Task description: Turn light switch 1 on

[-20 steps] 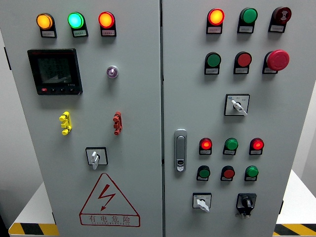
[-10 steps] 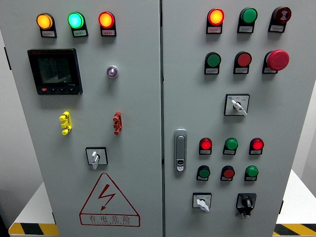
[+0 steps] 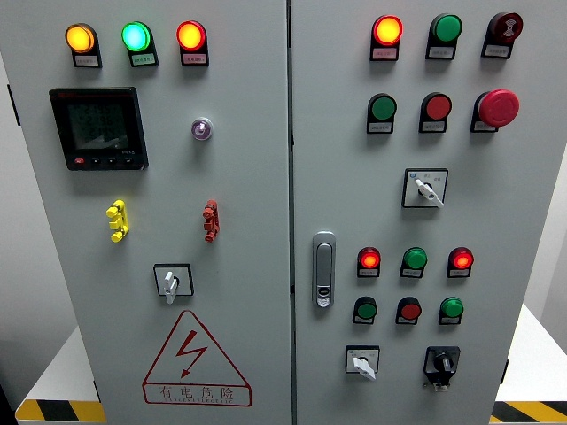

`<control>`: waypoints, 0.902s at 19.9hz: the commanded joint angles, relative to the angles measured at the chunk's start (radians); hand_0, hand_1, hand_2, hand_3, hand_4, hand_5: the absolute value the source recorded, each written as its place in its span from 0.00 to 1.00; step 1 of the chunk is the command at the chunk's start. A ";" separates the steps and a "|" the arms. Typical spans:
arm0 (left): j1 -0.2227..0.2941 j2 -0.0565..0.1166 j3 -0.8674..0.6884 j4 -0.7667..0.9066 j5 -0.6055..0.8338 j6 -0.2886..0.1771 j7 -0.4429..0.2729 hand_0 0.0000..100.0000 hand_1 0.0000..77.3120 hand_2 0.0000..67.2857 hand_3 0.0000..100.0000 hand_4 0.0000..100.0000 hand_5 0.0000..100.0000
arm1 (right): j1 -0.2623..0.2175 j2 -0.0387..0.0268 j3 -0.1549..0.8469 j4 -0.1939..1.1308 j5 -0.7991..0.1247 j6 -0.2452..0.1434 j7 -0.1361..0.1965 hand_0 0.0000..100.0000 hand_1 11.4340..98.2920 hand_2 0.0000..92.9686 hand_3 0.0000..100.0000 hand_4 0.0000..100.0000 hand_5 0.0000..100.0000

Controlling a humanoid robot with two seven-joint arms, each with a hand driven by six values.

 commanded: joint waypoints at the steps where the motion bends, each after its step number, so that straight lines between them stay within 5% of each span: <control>1: 0.000 0.000 -0.258 -0.003 0.238 -0.003 -0.001 0.00 0.00 0.00 0.00 0.00 0.00 | 0.000 0.0004 -0.001 0.000 0.000 0.000 0.000 0.00 0.10 0.00 0.20 0.19 0.10; 5: 0.000 -0.004 -0.596 -0.011 0.595 -0.008 -0.006 0.00 0.00 0.00 0.00 0.00 0.00 | 0.000 0.0004 0.001 0.000 0.000 0.001 0.000 0.00 0.09 0.00 0.20 0.19 0.10; 8: 0.000 -0.004 -0.727 -0.040 0.721 -0.010 -0.065 0.00 0.00 0.00 0.00 0.00 0.00 | 0.000 -0.0012 0.001 0.000 0.000 0.001 0.000 0.00 0.09 0.00 0.20 0.19 0.10; 12: 0.000 -0.004 -0.724 -0.087 0.719 -0.002 -0.162 0.00 0.00 0.00 0.00 0.00 0.00 | 0.000 -0.0011 -0.001 0.000 0.000 0.001 0.000 0.00 0.09 0.00 0.20 0.19 0.10; 18: 0.000 0.009 -0.703 -0.286 0.546 0.001 -0.193 0.00 0.02 0.00 0.00 0.00 0.00 | 0.000 0.0004 -0.001 0.000 0.000 0.000 0.000 0.00 0.09 0.00 0.20 0.19 0.10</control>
